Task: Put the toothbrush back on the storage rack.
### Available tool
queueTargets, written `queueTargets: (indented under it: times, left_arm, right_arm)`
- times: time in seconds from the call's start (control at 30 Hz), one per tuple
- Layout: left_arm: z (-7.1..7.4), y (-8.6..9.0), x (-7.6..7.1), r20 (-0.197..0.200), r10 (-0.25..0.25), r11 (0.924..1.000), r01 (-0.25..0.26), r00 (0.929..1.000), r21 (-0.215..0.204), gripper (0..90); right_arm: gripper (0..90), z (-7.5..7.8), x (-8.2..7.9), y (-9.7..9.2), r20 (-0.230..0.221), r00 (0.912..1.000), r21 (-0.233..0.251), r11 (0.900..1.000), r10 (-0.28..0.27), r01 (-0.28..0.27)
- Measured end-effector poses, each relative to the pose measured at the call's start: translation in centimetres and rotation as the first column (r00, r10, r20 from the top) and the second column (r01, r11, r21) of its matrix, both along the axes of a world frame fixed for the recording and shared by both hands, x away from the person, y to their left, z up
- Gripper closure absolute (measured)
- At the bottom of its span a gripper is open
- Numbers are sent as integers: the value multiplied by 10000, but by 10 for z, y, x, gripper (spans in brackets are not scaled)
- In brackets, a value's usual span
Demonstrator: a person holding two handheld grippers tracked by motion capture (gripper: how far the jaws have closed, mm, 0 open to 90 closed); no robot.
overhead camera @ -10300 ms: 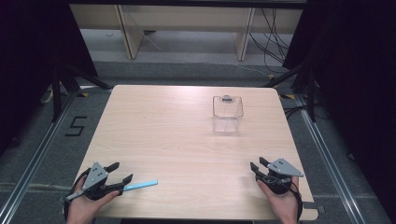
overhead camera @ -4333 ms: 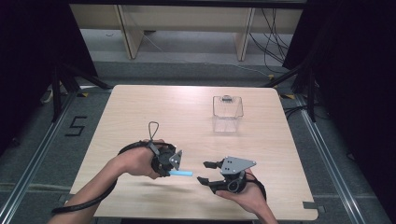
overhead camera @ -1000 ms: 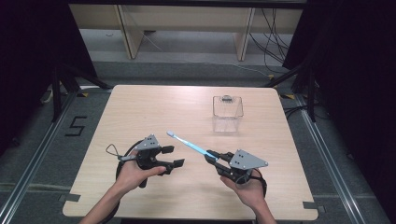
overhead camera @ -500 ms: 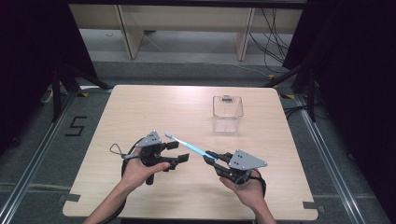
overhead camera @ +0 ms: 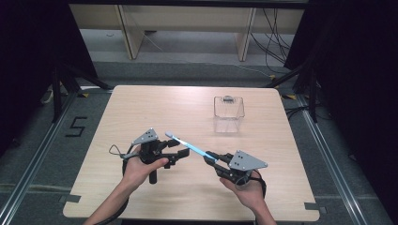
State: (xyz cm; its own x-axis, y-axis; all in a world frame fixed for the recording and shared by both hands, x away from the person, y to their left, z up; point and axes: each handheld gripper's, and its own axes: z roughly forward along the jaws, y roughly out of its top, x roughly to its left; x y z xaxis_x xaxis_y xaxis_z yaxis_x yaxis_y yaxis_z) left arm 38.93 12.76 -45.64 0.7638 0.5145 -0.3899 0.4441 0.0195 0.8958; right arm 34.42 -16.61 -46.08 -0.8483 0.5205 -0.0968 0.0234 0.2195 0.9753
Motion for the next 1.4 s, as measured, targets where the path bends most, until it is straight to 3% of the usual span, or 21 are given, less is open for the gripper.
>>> queueTargets:
  times: [0.13,0.43,0.67,0.7,0.8,0.83,0.87,0.97,1.03,1.07,1.13,1.17,1.2,1.27,1.37,1.4]
  left_arm:
    - [3,0,1,-84,67,9993,-70,9999,-356,288]
    - [10,-2,3,-144,217,9971,-227,9997,-725,309]
    - [15,-8,2,109,195,9965,-185,9998,-817,514]
    - [16,-9,2,111,127,9953,-116,9999,-962,514]
    - [20,-11,0,-16,-148,9855,143,9999,-1689,647]
    - [20,-11,0,-16,-148,9855,143,9999,-1689,677]
    - [24,-13,-1,114,-295,9829,311,9995,-1813,702]
    - [27,-16,-3,207,-550,9790,580,9983,-1954,787]
    - [31,-21,-7,325,-794,9781,842,9963,-1903,807]
    - [35,-24,-9,595,-903,9817,989,9941,-1627,828]
    - [37,-25,-10,665,-954,9828,1046,9932,-1519,831]
    - [39,-26,-9,810,-895,9892,981,9927,-1089,834]
    - [39,-26,-9,810,-895,9892,981,9927,-1089,834]
    - [39,-25,-7,1039,-637,9962,695,9925,-525,835]
    - [38,-25,-6,1260,-445,9987,470,9910,-170,835]
    - [36,-24,-6,1582,-278,9996,258,9870,149,835]
  right_arm:
    - [787,0,0,1,-18,10000,-50,9999,-98,98]
    - [787,-1,1,1,5,10000,-33,10000,-73,73]
    - [787,-4,0,4,69,9998,-121,9998,-183,184]
    - [787,-4,0,4,75,9999,-144,9998,-140,141]
    - [785,-6,0,6,-73,9999,-143,9998,-109,108]
    - [785,-6,0,6,-73,9999,-143,9998,-109,108]
    - [781,-7,-1,7,-8,9996,-482,9984,-290,289]
    - [750,-10,-1,12,-89,9992,-543,9978,-395,390]
    - [733,-10,0,13,-97,9993,-658,9972,-369,362]
    - [688,-11,0,17,-152,9988,-724,9963,-472,460]
    - [662,-11,0,17,-227,9985,-774,9958,-507,488]
    - [593,-11,1,17,-210,9970,-848,9938,-745,724]
    - [593,-11,1,17,-210,9970,-848,9938,-745,724]
    - [544,-8,0,13,-371,9954,-858,9927,-879,844]
    - [527,-6,0,9,-402,9951,-921,9920,-905,865]
    - [517,-5,0,7,-321,9940,-815,9915,-1045,1016]
